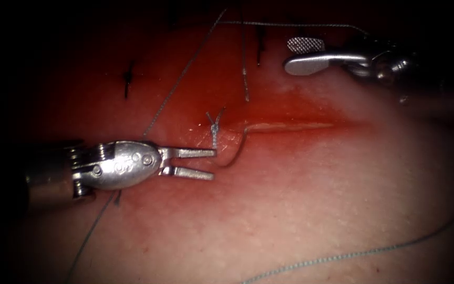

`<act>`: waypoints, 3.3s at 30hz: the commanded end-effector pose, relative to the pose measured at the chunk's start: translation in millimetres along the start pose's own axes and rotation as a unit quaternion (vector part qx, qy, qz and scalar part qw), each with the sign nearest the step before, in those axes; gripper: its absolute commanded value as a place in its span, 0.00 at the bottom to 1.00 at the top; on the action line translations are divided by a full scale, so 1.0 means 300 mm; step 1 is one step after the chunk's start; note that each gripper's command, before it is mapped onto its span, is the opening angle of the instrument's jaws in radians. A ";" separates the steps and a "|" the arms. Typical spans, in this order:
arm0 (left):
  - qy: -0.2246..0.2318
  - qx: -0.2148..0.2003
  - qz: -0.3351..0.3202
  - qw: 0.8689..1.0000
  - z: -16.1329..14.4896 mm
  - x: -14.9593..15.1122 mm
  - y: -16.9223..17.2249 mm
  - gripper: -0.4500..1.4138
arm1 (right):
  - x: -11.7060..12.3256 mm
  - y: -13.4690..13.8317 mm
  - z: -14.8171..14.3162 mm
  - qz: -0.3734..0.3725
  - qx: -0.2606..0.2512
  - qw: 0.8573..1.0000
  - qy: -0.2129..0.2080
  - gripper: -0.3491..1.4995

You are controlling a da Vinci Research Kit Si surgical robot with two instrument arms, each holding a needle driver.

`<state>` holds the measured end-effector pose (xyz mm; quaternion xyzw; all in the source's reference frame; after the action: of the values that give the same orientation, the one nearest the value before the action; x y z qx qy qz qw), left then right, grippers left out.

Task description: Wound Closure

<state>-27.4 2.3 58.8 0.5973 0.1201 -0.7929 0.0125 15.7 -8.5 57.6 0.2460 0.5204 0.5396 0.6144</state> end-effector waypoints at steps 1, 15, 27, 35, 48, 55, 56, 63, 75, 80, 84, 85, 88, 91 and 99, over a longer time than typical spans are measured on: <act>0.005 -0.001 0.004 1.000 0.003 0.000 -0.001 0.45 | -0.0010 0.0011 0.0040 -0.002 0.000 1.000 -0.002 0.77; 0.026 0.009 0.012 1.000 0.009 0.001 -0.007 0.41 | -0.0047 0.0018 0.0064 -0.008 -0.006 1.000 -0.006 0.70; 0.024 -0.016 -0.094 0.995 0.007 0.002 -0.006 0.00 | -0.0039 0.0021 0.0071 -0.058 0.013 0.998 -0.017 0.78; 0.044 -0.097 -0.222 0.969 0.003 0.019 -0.001 0.00 | -0.0044 0.0012 0.0087 -0.143 0.027 0.987 -0.065 0.85; 0.035 -0.057 -0.210 0.975 -0.014 0.043 0.000 0.00 | -0.0045 -0.0038 0.0055 -0.155 0.035 0.983 -0.097 0.41; 0.031 0.111 -0.066 0.991 -0.021 0.048 -0.019 0.00 | 0.0000 -0.0111 0.0024 -0.084 0.045 0.992 -0.088 0.37; 0.027 0.130 -0.045 0.990 -0.022 0.048 -0.022 0.00 | 0.0002 -0.0119 0.0022 -0.080 0.046 0.992 -0.087 0.35; 0.014 0.198 0.009 0.980 -0.028 0.051 -0.034 0.00 | -0.0005 -0.0131 0.0019 -0.054 0.046 0.993 -0.090 0.40; -0.026 0.245 0.090 0.965 -0.007 0.038 -0.012 0.00 | 0.0024 -0.0188 0.0002 0.035 0.042 0.995 -0.078 0.76; -0.063 0.248 0.128 0.958 0.003 0.031 -0.005 0.00 | 0.0046 -0.0246 0.0000 0.084 0.046 0.993 -0.071 0.80; -0.109 0.264 0.184 0.940 0.011 0.029 -0.003 0.00 | 0.0041 -0.0296 0.0024 0.128 0.035 0.989 -0.070 0.86; -0.117 0.265 0.192 0.938 0.012 0.029 -0.002 0.00 | 0.0039 -0.0300 0.0029 0.128 0.034 0.989 -0.068 0.86; -0.135 0.266 0.207 0.932 0.015 0.029 -0.001 0.00 | 0.0033 -0.0306 0.0042 0.133 0.029 0.988 -0.070 0.86; -0.146 0.269 0.216 0.927 0.016 0.028 0.000 0.00 | 0.0021 -0.0313 0.0056 0.143 0.023 0.987 -0.073 0.83; -0.167 0.271 0.234 0.919 0.016 0.030 0.001 0.00 | -0.0031 -0.0314 0.0096 0.143 0.005 0.986 -0.089 0.76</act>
<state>-34.0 1.8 51.0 0.4465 -0.2462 -0.8585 0.0546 21.3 -11.9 50.5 0.3690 0.4232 0.5979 0.5721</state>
